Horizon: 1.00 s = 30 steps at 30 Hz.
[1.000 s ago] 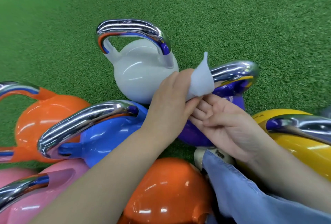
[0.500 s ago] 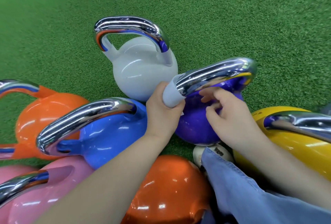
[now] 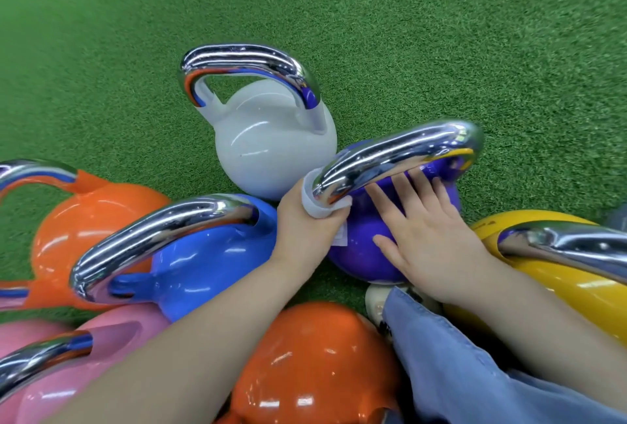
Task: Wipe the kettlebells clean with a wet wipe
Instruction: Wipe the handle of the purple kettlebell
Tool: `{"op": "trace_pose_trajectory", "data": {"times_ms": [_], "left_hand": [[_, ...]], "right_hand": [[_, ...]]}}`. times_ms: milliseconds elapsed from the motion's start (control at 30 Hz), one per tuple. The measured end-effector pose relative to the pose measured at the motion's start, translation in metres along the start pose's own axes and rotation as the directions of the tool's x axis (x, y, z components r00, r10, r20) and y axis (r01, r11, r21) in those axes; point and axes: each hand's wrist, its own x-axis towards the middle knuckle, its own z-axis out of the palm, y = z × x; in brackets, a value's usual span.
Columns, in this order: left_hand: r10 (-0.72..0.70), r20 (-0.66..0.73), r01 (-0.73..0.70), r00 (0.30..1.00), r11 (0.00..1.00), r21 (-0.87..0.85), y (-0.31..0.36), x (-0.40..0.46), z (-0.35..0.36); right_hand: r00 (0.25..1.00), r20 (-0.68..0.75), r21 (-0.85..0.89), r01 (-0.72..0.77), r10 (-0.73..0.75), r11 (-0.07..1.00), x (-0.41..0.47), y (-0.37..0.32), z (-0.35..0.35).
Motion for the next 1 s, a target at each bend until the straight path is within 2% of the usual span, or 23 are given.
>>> {"op": "trace_pose_trajectory", "data": {"times_ms": [100, 167, 200, 267, 333, 433, 533, 633, 733, 800, 867, 933, 1000], "left_hand": [[0.1, 0.136, -0.12, 0.986, 0.982, 0.144, 0.022, 0.007, -0.011], [0.148, 0.196, -0.208, 0.969, 0.918, 0.338, 0.041, 0.012, -0.012], [0.139, 0.235, -0.238, 0.962, 0.849, 0.472, 0.052, 0.014, -0.011], [0.118, 0.294, -0.298, 0.948, 0.649, 0.7, 0.07, 0.019, -0.003], [0.175, 0.306, -0.353, 0.936, 0.481, 0.803, 0.081, 0.022, 0.008], [0.24, 0.289, -0.36, 0.927, 0.351, 0.864, 0.09, 0.02, 0.025], [0.248, 0.222, -0.301, 0.943, 0.353, 0.886, 0.092, 0.015, 0.03], [0.239, 0.156, -0.246, 0.958, 0.413, 0.877, 0.089, 0.008, 0.03], [0.265, 0.106, -0.216, 0.959, 0.432, 0.876, 0.084, 0.004, 0.031], [0.239, 0.09, -0.194, 0.967, 0.459, 0.867, 0.084, 0.003, 0.029], [0.203, 0.11, -0.2, 0.973, 0.508, 0.838, 0.08, 0.004, 0.025], [0.163, 0.161, -0.228, 0.973, 0.618, 0.752, 0.074, 0.004, 0.016], [0.128, 0.22, -0.237, 0.967, 0.768, 0.595, 0.067, 0.006, 0.005]], "right_hand": [[0.999, 0.046, 0.004, 0.025, -0.026, 1.0, -0.001, 0.002, -0.006], [0.995, 0.077, 0.049, 0.066, -0.069, 0.997, -0.001, 0.006, -0.013], [0.991, 0.094, 0.106, 0.081, -0.092, 0.991, -0.002, 0.008, -0.019], [0.993, 0.067, 0.242, 0.078, -0.097, 0.967, -0.005, 0.011, -0.032], [0.993, 0.054, 0.332, 0.078, -0.102, 0.94, -0.012, 0.012, -0.043], [0.996, 0.059, 0.391, 0.04, -0.068, 0.919, -0.02, 0.01, -0.069], [0.999, -0.048, 0.415, 0.006, 0.016, 0.91, -0.022, 0.013, -0.098], [0.934, -0.325, 0.474, 0.026, 0.148, 0.88, -0.018, 0.012, -0.122], [0.886, -0.458, 0.432, 0.143, 0.079, 0.891, -0.012, -0.007, -0.131], [0.912, -0.407, 0.393, 0.222, -0.048, 0.892, -0.01, -0.02, -0.131], [0.961, -0.226, 0.368, 0.238, -0.162, 0.899, -0.009, -0.032, -0.132], [0.97, -0.064, 0.3, 0.244, -0.236, 0.922, -0.008, -0.039, -0.129], [0.967, -0.035, 0.179, 0.256, -0.254, 0.95, -0.004, -0.042, -0.124]]}}
